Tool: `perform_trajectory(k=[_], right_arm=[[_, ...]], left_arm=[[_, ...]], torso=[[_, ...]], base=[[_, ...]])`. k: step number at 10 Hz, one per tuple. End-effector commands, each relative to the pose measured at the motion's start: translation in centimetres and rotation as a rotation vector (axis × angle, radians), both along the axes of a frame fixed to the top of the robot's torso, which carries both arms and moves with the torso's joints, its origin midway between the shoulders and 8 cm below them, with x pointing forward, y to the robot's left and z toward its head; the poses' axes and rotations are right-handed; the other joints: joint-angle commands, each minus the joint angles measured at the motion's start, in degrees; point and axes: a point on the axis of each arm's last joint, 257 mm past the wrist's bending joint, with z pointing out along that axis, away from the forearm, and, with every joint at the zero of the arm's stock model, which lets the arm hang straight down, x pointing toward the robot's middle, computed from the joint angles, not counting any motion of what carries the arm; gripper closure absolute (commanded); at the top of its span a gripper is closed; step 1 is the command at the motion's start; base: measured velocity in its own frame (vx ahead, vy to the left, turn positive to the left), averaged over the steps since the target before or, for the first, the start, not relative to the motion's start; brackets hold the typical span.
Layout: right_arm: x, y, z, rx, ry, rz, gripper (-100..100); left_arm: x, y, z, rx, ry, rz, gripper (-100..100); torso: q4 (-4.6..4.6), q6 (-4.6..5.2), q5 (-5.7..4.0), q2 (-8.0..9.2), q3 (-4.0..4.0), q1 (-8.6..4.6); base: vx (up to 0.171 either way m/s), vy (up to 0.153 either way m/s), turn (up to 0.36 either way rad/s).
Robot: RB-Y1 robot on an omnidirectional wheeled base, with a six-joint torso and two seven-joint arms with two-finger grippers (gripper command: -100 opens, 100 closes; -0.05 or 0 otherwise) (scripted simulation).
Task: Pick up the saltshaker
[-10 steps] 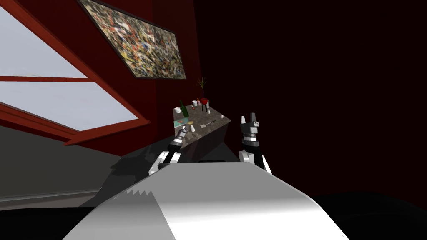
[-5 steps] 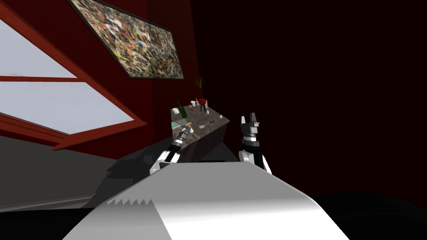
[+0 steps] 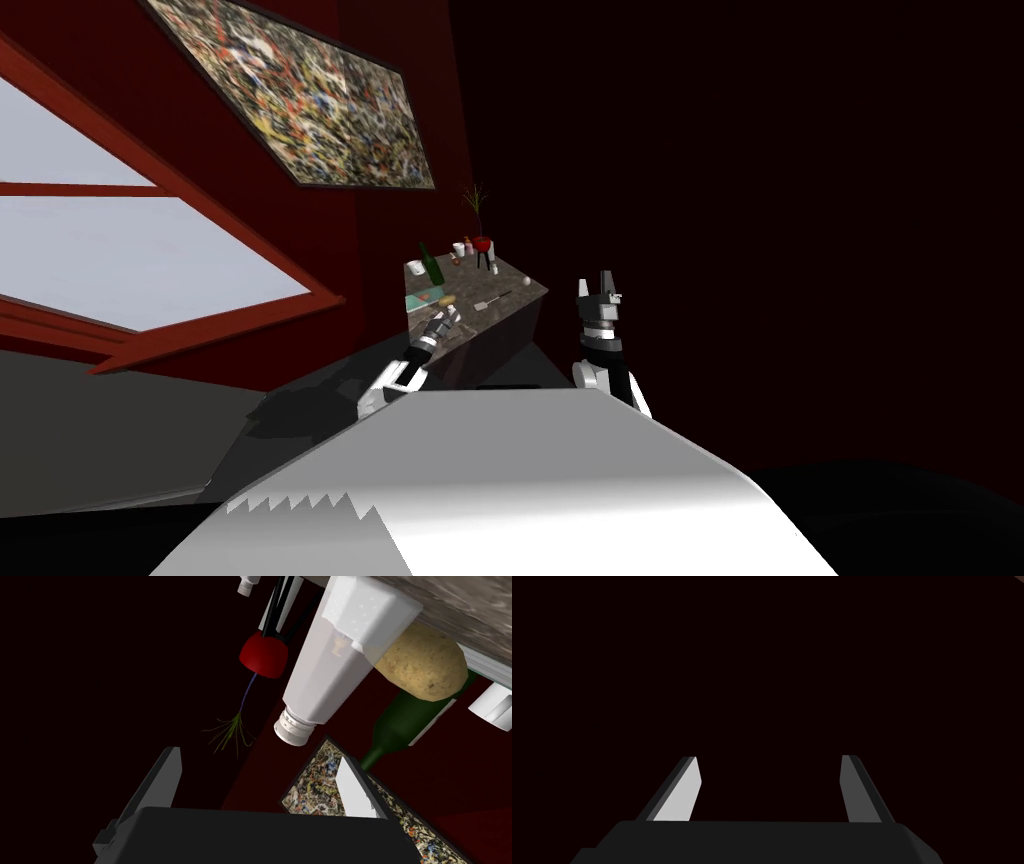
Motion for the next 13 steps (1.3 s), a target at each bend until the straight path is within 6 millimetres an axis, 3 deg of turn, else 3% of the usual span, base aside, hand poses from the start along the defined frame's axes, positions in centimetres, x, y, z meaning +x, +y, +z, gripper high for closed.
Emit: perform_trajectory(k=[1, 5, 6, 7, 8, 9, 11, 13], right_arm=[[0.0, 0.0, 0.0, 0.0, 0.0, 0.0, 0], [0.0, 0.0, 0.0, 0.0, 0.0, 0.0, 0], [0.0, 0.0, 0.0, 0.0, 0.0, 0.0, 0], [0.0, 0.0, 0.0, 0.0, 0.0, 0.0, 0], [0.0, 0.0, 0.0, 0.0, 0.0, 0.0, 0], [0.0, 0.0, 0.0, 0.0, 0.0, 0.0, 0], [0.0, 0.0, 0.0, 0.0, 0.0, 0.0, 0], [0.0, 0.0, 0.0, 0.0, 0.0, 0.0, 0]], left_arm=[[0.1, 0.6, -1.6, 0.068, 0.028, 0.002, -100], [0.3, 3.1, -4.5, 0.24, 0.085, -0.001, -100], [0.3, 2.6, -4.1, 0.209, 0.076, -0.001, -100], [0.3, 2.7, -4.2, 0.216, 0.078, 0.0, 0], [1.7, 2.6, -3.7, 0.212, 0.058, -0.012, -100], [1.8, 3.0, -4.4, 0.212, 0.072, -0.007, -100], [3.5, 2.9, -3.3, 0.21, 0.044, -0.018, -100], [3.0, 3.8, -5.4, 0.209, 0.088, -0.003, -100]], torso=[[0.0, 0.0, 0.0, 0.0, 0.0, 0.0], [0.0, 0.0, 0.0, 0.01, 0.01, -0.01], [0.0, 0.0, 0.0, 0.0, 0.0, -0.02], [0.01, -0.01, 0.0, 0.05, 0.02, -0.01], [0.02, -0.01, 0.0, 0.09, 0.05, -0.01], [0.04, 0.01, 0.0, 0.22, 0.12, -0.04], [0.08, 0.01, -0.01, 0.36, 0.2, -0.07], [0.05, -0.02, 0.0, 0.25, 0.15, -0.02]], base=[[0.025, -0.008, -0.034], [0.024, -0.008, -0.045], [0.014, -0.003, -0.009], [0.0, 0.0, 0.0], [-0.047, -0.011, -0.054], [-0.051, -0.018, -0.042], [-0.072, -0.014, -0.054], [-0.013, -0.004, 0.005]])
